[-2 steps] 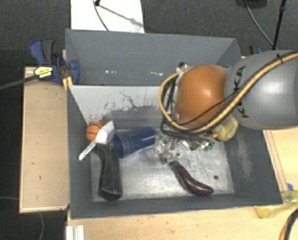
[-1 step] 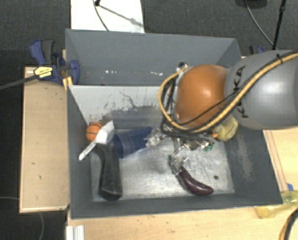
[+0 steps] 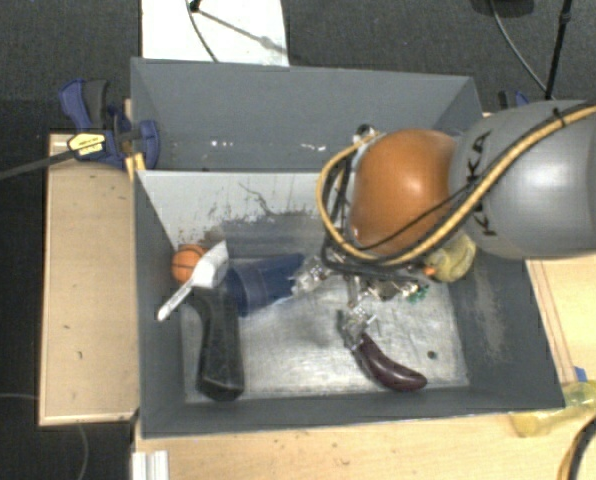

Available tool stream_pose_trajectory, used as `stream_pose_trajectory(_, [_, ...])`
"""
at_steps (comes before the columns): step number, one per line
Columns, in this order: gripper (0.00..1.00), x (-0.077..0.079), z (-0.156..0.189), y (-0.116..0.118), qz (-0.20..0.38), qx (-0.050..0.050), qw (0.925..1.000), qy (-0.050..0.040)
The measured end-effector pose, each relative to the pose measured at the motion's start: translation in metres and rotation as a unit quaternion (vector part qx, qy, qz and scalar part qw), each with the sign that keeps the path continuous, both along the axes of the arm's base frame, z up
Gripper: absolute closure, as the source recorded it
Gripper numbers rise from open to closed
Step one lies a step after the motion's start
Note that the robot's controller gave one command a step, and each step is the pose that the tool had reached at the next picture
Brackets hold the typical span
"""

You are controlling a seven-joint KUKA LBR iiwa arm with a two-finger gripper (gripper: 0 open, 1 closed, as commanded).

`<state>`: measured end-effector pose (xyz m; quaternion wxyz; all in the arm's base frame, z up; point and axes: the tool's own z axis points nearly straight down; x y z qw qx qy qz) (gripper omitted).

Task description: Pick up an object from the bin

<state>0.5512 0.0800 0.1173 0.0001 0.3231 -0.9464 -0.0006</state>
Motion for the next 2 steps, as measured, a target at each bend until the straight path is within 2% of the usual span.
stream_pose_trajectory(1, [0.00, 0.003, -0.019, -0.031, -0.031, 0.001, 0.9995, -0.0022])
stream_pose_trajectory(2, [0.00, 0.009, -0.002, -0.096, -0.036, 0.000, 0.9993, -0.0009])
